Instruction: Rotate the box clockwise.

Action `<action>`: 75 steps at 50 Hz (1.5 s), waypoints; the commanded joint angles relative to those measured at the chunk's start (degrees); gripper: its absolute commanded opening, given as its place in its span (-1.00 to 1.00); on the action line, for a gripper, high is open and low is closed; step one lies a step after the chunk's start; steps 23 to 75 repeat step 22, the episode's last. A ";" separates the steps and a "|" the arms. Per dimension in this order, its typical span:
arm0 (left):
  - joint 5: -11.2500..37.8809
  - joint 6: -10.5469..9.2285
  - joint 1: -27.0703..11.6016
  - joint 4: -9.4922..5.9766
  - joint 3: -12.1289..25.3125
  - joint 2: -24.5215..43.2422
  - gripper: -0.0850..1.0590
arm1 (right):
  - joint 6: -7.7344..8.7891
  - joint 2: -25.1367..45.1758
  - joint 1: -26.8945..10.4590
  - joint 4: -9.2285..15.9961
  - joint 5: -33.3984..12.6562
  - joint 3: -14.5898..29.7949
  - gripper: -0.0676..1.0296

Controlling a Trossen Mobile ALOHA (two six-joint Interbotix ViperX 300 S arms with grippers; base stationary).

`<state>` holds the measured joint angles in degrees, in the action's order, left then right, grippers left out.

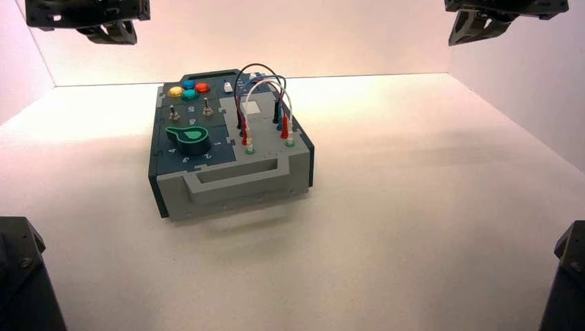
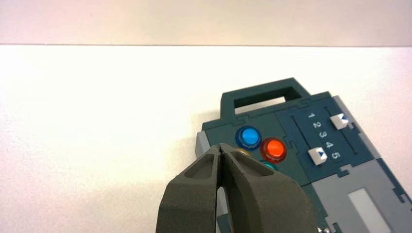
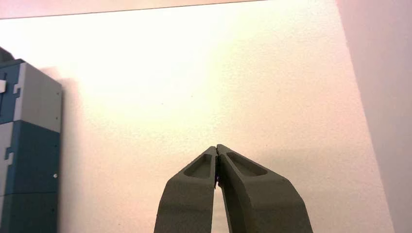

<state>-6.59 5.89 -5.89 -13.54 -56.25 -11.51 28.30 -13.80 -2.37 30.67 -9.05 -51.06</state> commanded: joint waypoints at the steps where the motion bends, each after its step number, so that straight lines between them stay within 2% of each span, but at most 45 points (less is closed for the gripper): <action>1: -0.62 -0.09 0.35 0.09 1.32 -0.53 -0.91 | -0.18 -0.62 0.26 0.53 1.58 0.09 -0.92; 9: -0.62 -0.09 0.35 0.00 1.32 -0.62 -0.91 | -0.26 -0.62 0.26 0.53 1.85 -0.35 -0.92; 16: -0.62 -0.97 0.35 0.00 1.23 -0.44 -0.91 | -0.26 -0.62 0.09 0.88 1.85 -0.53 -0.92; 75: -0.53 -0.97 0.35 0.00 1.41 -0.53 -0.91 | -0.26 -0.35 0.09 1.05 1.85 -0.53 -0.92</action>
